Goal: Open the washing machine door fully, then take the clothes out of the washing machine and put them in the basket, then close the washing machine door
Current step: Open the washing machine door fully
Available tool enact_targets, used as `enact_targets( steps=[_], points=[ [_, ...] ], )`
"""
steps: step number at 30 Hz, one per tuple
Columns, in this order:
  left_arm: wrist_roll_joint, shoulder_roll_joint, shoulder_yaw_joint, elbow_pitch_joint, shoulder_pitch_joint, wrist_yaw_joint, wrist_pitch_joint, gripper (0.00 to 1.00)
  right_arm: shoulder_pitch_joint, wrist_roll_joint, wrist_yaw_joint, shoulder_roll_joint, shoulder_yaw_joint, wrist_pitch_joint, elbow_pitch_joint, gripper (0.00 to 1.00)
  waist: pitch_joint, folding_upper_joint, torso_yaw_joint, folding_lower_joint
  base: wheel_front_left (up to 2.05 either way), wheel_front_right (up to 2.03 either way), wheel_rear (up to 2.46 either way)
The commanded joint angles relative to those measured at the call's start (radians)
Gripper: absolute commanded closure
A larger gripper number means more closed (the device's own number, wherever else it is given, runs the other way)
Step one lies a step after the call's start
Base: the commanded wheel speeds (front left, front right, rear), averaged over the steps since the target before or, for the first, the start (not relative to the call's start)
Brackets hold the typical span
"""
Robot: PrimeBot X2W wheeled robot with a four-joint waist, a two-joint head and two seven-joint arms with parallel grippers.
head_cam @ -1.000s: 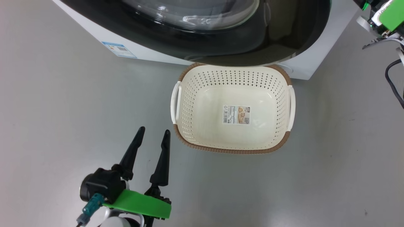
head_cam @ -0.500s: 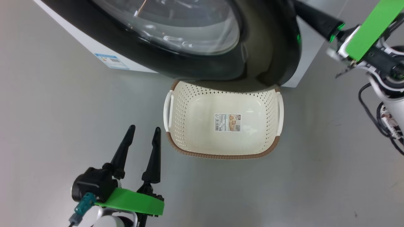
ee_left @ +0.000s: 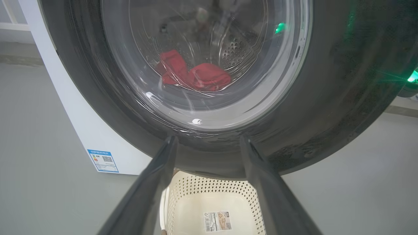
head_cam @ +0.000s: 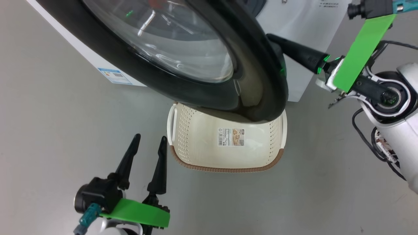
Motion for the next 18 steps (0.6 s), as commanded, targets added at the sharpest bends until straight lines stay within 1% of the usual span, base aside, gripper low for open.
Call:
enact_targets(
  steps=[1,13,18],
  points=[
    [0.014,0.011,0.039,-0.018,0.028,-0.004,-0.012,0.0,0.04,-0.012,0.008,0.025,0.015,0.017,-0.042,1.0,-0.013,0.0,0.0,0.0,0.0,0.0,0.0],
    [0.028,0.011,0.051,-0.021,0.054,-0.007,-0.012,0.0,0.111,-0.015,0.008,0.038,0.033,0.069,-0.099,1.0,-0.048,0.0,-0.002,0.0,0.0,0.0,0.0],
    [0.031,0.011,0.053,-0.022,0.061,-0.008,-0.012,0.0,0.128,-0.025,0.008,0.047,0.033,0.072,-0.118,1.0,-0.054,0.0,-0.007,0.0,0.0,0.0,0.0]
  ],
)
